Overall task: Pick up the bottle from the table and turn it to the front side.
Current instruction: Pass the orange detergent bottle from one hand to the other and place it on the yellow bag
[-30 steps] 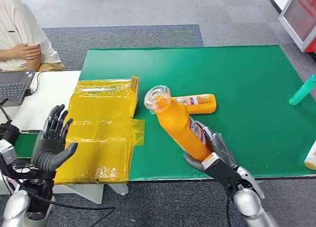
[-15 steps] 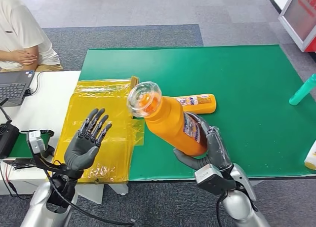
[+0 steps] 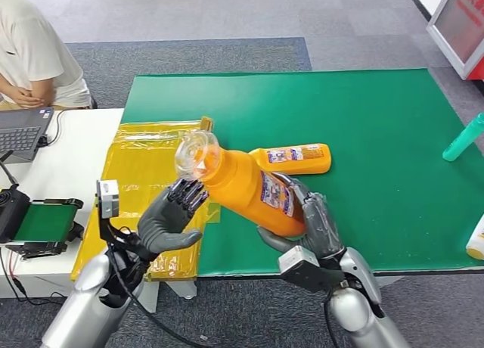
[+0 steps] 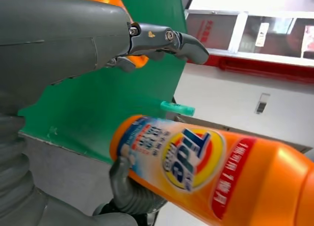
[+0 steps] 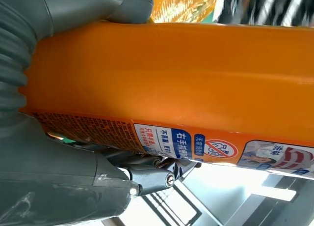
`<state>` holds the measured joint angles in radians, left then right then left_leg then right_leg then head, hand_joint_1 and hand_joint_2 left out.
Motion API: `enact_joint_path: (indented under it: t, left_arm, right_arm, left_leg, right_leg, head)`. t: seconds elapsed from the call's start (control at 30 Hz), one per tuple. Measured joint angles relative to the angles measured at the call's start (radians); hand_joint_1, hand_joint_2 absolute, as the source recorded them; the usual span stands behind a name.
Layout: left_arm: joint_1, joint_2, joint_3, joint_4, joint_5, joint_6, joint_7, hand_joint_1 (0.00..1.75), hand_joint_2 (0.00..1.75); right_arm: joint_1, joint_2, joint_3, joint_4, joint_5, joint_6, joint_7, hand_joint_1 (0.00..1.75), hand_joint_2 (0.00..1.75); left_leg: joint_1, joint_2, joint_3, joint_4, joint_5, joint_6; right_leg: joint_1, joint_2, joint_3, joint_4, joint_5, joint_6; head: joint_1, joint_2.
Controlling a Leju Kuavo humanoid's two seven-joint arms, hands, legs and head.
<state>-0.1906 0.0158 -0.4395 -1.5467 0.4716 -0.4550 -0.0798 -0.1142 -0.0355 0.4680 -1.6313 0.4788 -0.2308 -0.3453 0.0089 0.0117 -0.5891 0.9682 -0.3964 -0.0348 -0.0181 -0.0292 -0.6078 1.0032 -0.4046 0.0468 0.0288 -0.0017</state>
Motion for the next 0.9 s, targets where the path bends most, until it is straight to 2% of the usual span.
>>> enact_joint_path:
  t: [0.2,0.43,0.9]
  left_arm:
    - [-0.107,-0.012,-0.054,0.005,-0.132,0.065,0.016,0.0,1.75]
    - [-0.164,-0.032,-0.08,0.01,-0.188,0.086,0.019,0.0,1.75]
    - [-0.169,-0.056,-0.12,0.028,0.034,-0.005,0.048,0.0,1.75]
  right_arm:
    - [-0.009,0.0,0.022,0.035,0.002,0.0,0.01,1.75,1.75]
    - [-0.017,0.0,0.032,0.054,0.01,-0.006,0.011,1.75,1.75]
    - [-0.033,0.0,0.043,0.072,0.009,-0.017,0.01,1.75,1.75]
  left_leg:
    - [0.0,0.0,0.0,0.0,0.0,0.0]
    - [0.0,0.0,-0.001,0.0,0.0,0.0]
    - [0.0,0.0,-0.001,0.0,0.0,0.0]
  right_leg:
    - [0.0,0.0,0.0,0.0,0.0,0.0]
    - [0.0,0.0,-0.001,0.0,0.001,0.0]
    - [0.0,0.0,-0.001,0.0,0.001,0.0]
  head:
    - [0.0,0.0]
    - [0.0,0.0]
    - [0.0,0.0]
